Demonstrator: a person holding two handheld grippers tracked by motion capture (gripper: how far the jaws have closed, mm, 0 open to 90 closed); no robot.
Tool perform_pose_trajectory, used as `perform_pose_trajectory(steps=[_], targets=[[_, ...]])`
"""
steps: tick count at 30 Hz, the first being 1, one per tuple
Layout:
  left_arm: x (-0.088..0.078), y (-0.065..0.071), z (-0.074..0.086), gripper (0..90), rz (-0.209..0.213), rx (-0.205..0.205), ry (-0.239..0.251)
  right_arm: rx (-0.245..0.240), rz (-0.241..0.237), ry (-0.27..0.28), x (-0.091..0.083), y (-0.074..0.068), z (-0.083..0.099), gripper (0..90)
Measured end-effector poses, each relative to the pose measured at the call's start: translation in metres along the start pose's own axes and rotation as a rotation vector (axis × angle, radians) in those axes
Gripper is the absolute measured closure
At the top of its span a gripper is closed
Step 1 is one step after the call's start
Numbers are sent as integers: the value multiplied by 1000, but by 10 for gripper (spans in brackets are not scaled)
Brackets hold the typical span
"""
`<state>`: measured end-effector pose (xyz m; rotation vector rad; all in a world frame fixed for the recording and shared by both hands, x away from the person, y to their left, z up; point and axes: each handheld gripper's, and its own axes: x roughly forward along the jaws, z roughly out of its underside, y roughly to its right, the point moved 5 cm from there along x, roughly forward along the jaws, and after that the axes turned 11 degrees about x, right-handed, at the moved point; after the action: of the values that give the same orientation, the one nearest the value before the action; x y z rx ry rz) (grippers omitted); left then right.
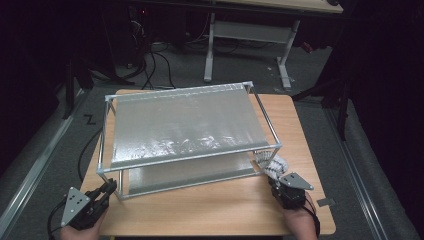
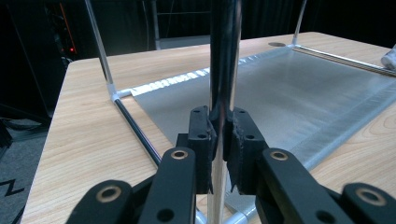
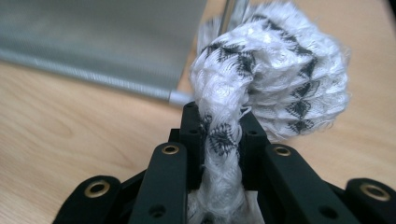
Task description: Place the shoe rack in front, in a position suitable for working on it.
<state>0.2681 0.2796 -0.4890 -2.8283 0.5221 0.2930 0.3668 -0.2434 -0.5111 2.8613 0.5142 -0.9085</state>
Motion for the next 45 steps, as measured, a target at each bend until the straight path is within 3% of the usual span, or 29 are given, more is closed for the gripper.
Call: perform_pose_trajectory(steps=[3, 5, 7, 8, 9, 10, 14, 22, 25, 32, 36, 41, 45], targets=[[0, 0, 0, 806, 0, 0, 1, 19, -13, -63, 10, 4, 9, 774], [0, 0, 0, 806, 0, -1, 1, 51, -17, -57, 10, 9, 10, 775], [0, 0, 0, 805, -2, -2, 1, 66, -1, -32, 7, 13, 6, 775], [0, 0, 0, 805, -6, -2, 2, 112, 27, 28, -1, 23, -3, 775], [0, 0, 0, 805, -6, -2, 2, 112, 27, 28, -1, 23, -3, 775], [0, 1, 0, 805, -9, -4, 3, 135, 40, 76, -4, 30, -13, 775], [1, 1, 0, 804, -13, -2, 1, 162, 38, 133, 0, 38, -34, 775], [1, 1, 1, 804, -21, -11, 4, 147, 18, 150, 25, 26, -50, 777], [1, 1, 1, 804, -22, -10, 4, 132, 5, 173, 23, 21, -52, 780], [4, 1, 0, 806, -31, -19, -8, 113, -7, 168, 23, 21, -52, 792], [9, 7, -4, 807, -31, -36, -23, 110, 6, 164, 13, 26, -46, 793], [19, 18, -11, 807, -14, -29, -49, 116, 32, 165, -2, 36, -34, 792], [37, 27, -20, 806, -10, -14, -76, 129, 72, 172, -20, 52, -20, 792]])
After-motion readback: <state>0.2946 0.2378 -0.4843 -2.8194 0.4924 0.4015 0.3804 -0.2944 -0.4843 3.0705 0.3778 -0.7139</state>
